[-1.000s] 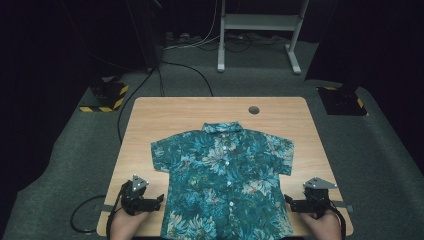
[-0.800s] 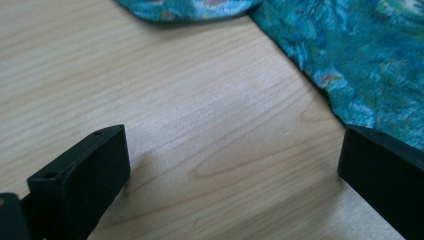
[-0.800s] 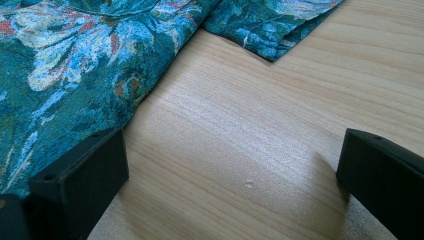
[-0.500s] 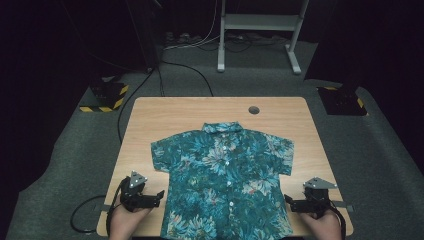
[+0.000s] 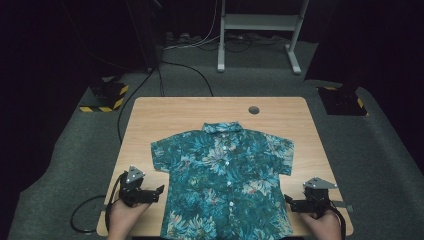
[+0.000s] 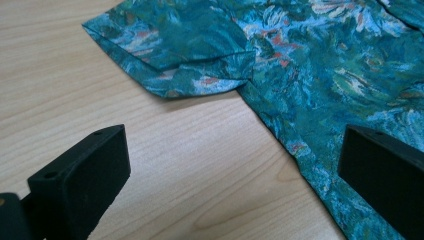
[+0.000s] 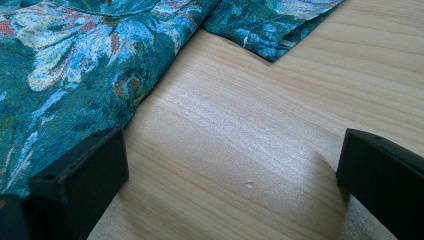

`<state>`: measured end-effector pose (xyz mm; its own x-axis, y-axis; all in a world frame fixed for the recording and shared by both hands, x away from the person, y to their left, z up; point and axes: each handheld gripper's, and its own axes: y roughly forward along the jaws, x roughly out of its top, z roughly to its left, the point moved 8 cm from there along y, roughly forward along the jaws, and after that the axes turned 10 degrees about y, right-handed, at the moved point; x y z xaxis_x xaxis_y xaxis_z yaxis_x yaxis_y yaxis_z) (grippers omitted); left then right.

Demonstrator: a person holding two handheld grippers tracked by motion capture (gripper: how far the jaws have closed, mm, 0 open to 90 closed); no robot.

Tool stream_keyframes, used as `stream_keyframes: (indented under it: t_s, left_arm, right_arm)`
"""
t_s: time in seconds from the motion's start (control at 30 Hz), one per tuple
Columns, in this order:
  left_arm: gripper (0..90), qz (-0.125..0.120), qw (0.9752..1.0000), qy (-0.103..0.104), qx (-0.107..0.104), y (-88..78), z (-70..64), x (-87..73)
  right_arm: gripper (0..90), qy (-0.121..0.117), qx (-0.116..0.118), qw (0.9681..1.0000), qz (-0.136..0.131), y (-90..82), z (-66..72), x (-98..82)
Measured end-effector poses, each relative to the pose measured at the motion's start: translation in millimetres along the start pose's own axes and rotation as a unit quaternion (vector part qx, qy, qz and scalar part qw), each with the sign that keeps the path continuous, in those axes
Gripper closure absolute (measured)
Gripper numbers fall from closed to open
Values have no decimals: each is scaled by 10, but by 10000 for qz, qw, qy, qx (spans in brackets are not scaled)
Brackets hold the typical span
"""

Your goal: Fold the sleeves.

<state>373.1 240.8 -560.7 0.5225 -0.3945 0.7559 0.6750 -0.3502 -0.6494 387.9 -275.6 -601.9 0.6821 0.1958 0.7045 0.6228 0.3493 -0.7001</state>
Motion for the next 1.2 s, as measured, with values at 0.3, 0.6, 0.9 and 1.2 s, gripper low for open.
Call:
stream_keyframes:
  t_s: [0.3,0.6,0.9,1.2]
  left_arm:
    - [8,-154,9999,15,-75,-17,19,118]
    - [8,-245,9996,2,-163,5,59,236]
    - [8,-320,9993,-30,-202,70,112,309]
    - [8,-371,9991,-76,-177,134,176,354]
  right_arm:
    - [0,6,0,10000,3,-1,1,0]
    - [0,6,0,10000,3,-1,1,0]
    - [0,5,-1,10000,2,-1,1,0]
    - [0,5,0,10000,4,-1,1,-1]
